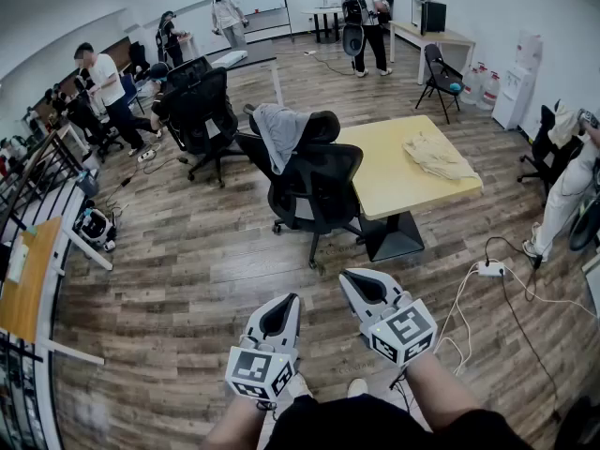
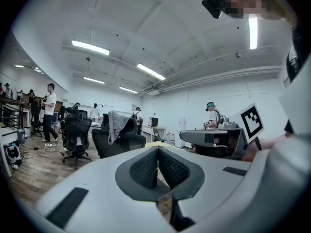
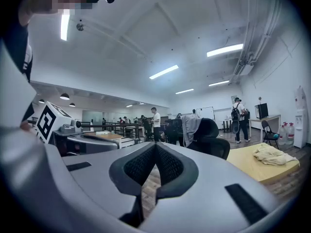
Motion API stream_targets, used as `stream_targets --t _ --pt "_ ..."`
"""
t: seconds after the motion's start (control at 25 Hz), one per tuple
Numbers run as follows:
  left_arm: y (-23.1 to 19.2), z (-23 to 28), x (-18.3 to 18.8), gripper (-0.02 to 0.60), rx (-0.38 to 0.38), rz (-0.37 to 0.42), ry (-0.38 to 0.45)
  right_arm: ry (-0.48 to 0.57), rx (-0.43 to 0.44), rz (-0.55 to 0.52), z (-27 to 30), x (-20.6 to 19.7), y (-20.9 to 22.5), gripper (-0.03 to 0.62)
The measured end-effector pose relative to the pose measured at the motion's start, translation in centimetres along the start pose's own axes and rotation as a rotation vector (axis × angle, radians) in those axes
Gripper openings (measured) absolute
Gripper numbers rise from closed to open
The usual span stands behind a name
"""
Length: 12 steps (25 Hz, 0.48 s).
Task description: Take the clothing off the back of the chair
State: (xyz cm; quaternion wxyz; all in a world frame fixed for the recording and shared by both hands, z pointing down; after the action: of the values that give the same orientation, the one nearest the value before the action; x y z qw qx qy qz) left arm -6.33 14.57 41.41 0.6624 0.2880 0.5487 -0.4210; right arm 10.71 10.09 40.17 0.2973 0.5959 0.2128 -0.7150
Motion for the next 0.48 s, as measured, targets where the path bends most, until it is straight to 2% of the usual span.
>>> stream_targets --t 0.48 --pt "-0.58 -0.71 0.24 0.018 -0.006 0.001 0.006 0.009 -0.005 0.015 0.19 0.3 -0.61 0.012"
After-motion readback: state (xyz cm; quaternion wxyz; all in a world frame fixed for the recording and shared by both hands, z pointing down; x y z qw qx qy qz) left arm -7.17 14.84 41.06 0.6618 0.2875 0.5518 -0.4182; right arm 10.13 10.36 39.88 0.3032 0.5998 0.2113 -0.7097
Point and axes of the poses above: the fingertips, and each gripper's own axes: z forward along the fingers, y to its right, x out of its top, the point moved 7 cm from there along -z, backward along the fingers, and after that the axes turned 5 degrees about -y, right-handed, at the moved point
